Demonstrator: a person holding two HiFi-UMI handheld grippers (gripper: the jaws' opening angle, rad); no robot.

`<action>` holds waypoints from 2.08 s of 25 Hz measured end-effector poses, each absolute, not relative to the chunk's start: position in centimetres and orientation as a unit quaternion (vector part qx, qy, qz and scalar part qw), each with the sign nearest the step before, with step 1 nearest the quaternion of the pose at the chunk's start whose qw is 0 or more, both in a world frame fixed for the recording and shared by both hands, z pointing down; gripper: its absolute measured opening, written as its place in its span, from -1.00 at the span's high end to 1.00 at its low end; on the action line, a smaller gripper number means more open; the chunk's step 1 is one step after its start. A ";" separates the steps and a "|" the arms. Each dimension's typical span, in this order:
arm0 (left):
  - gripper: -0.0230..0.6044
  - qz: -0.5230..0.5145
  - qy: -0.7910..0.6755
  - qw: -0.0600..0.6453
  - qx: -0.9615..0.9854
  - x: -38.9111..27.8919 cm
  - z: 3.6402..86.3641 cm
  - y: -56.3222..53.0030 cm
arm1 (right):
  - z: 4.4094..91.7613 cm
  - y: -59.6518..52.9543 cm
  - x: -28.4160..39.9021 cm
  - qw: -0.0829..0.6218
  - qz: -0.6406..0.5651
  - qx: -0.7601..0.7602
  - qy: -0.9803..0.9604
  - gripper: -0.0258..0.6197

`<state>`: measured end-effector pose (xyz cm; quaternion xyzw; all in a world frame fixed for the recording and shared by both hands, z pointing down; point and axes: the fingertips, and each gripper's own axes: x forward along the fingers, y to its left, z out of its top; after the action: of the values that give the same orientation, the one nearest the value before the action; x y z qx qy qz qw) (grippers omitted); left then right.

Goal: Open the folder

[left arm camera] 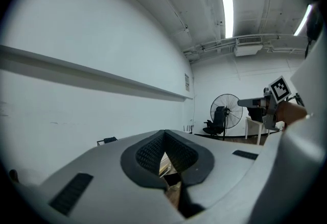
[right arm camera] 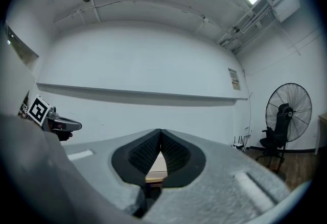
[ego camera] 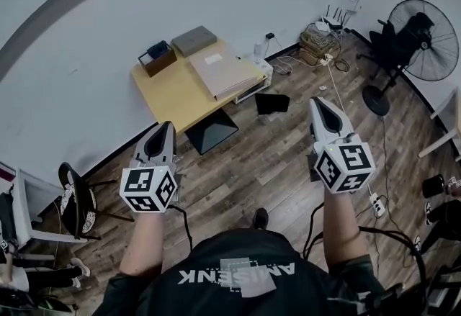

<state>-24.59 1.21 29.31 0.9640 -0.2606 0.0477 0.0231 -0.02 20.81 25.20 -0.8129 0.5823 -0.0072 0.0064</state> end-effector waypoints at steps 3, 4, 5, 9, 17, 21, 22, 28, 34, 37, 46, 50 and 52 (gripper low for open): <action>0.93 0.036 -0.266 0.029 0.963 -22.4 28.8 0.4 | 25.0 19.8 2.3 0.003 -0.005 -0.809 0.588 0.91; 0.92 0.036 -0.270 0.029 0.962 -21.7 28.8 0.2 | 24.9 19.6 3.1 0.001 -0.004 -0.807 0.590 0.91; 0.92 0.037 -0.274 0.028 0.961 -21.1 28.7 0.0 | 24.8 19.4 3.9 0.002 -0.003 -0.807 0.591 0.91; 0.93 0.039 -0.285 0.024 0.958 -18.7 28.4 -0.8 | 24.7 18.6 6.8 0.007 -0.003 -0.804 0.595 0.91; 0.92 0.032 -0.289 0.023 0.956 -13.8 27.9 -1.7 | 25.6 17.7 11.1 -0.007 -0.001 -0.792 0.610 0.91; 0.93 0.030 -0.288 0.021 0.957 -11.5 28.0 -1.1 | 26.6 18.3 13.8 -0.003 -0.007 -0.793 0.610 0.91; 0.92 0.030 -0.288 0.023 0.957 -11.1 28.0 -1.1 | 26.7 18.5 14.3 0.001 -0.005 -0.793 0.609 0.91; 0.92 0.030 -0.287 0.020 0.957 -9.2 27.0 -2.6 | 26.9 17.7 15.7 -0.005 0.004 -0.786 0.618 0.91; 0.92 0.028 -0.286 0.024 0.958 -7.9 27.9 -5.3 | 27.4 14.8 17.1 -0.002 -0.002 -0.782 0.624 0.91; 0.92 0.012 -0.287 0.031 0.957 -7.1 28.1 -7.6 | 27.2 12.3 18.1 -0.006 -0.005 -0.786 0.618 0.91; 0.92 0.013 -0.266 0.040 0.963 -4.0 29.8 -14.2 | 28.1 4.0 18.7 -0.021 -0.017 -0.778 0.627 0.91; 0.92 0.013 -0.261 0.038 0.965 -3.1 30.1 -16.9 | 28.2 1.0 19.5 -0.028 -0.018 -0.780 0.624 0.91; 0.92 0.015 -0.262 0.038 0.964 -2.6 30.4 -18.2 | 28.3 -0.4 20.1 -0.029 -0.021 -0.782 0.623 0.91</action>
<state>-2.63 -18.21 30.41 0.9642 -0.2619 0.0154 0.0383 20.05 -0.40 28.28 -0.7817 0.6227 -0.0207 -0.0288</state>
